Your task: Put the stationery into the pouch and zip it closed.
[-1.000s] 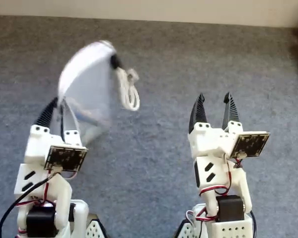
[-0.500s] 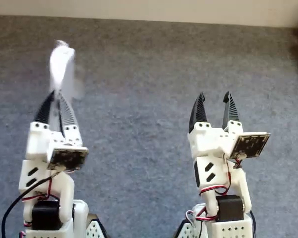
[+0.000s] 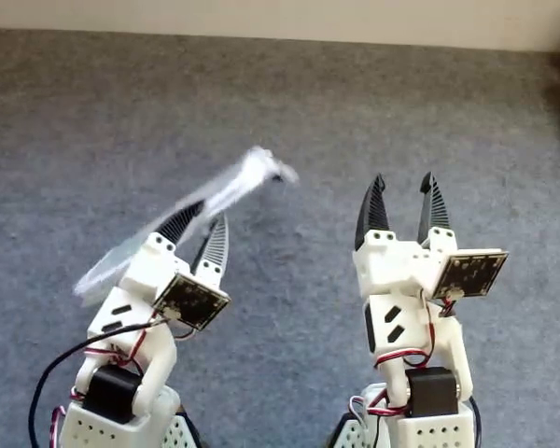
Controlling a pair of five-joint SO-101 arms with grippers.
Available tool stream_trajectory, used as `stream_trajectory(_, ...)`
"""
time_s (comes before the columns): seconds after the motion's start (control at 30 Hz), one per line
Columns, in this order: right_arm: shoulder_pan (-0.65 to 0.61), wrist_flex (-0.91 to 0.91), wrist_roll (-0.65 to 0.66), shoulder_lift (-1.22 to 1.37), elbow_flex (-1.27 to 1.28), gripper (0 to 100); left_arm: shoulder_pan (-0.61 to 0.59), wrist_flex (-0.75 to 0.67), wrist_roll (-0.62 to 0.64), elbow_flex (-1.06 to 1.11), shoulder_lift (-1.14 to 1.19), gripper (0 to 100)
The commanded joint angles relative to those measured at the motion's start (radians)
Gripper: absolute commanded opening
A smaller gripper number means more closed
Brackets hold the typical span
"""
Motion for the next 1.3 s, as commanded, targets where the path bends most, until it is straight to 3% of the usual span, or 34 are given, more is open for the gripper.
stream_trajectory(0.0,-0.002,-0.035,-0.008,-0.013,-0.008,22.8,0.013,0.049,0.0,-0.012,-0.013,11)
stream_trajectory(0.3,-0.002,-0.035,-0.006,-0.013,-0.008,22.8,0.131,0.23,0.011,-0.127,-0.016,11)
stream_trajectory(0.47,-0.002,-0.036,-0.006,-0.013,-0.008,22.7,0.145,0.351,0.158,-0.246,-0.016,11)
stream_trajectory(0.77,-0.002,-0.036,-0.006,-0.013,-0.008,22.7,0.151,0.519,0.293,-0.456,-0.018,11)
stream_trajectory(1.07,-0.002,-0.036,-0.006,-0.013,-0.008,22.7,0.143,0.551,0.316,-0.499,-0.018,11)
stream_trajectory(1.27,-0.039,-0.036,-0.006,-0.012,-0.008,22.7,0.035,0.549,0.348,-0.417,-0.016,24)
